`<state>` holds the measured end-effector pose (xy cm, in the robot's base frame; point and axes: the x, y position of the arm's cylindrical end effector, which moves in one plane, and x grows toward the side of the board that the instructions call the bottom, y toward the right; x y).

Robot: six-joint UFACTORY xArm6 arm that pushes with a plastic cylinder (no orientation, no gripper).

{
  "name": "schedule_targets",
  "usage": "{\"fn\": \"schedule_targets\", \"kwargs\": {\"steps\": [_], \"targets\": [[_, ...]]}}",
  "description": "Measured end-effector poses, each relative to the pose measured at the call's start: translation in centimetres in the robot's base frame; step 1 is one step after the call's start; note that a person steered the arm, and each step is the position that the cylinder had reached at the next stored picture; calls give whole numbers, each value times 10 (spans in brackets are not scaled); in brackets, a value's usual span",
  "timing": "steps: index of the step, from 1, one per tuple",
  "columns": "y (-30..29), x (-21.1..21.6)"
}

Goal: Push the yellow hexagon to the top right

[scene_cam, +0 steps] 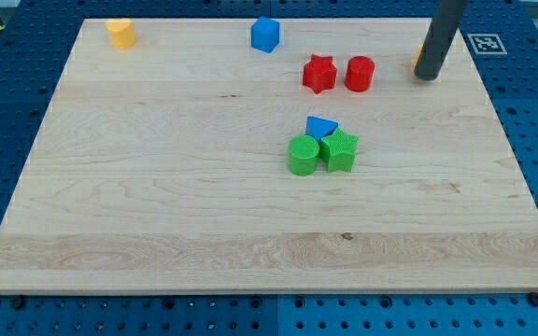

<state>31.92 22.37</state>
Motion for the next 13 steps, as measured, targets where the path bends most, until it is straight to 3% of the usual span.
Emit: {"fn": "schedule_targets", "kwargs": {"steps": [2,4,7,9,13], "targets": [[9,-43],[49,-53],[59,-84],[59,-53],[30,-66]]}}
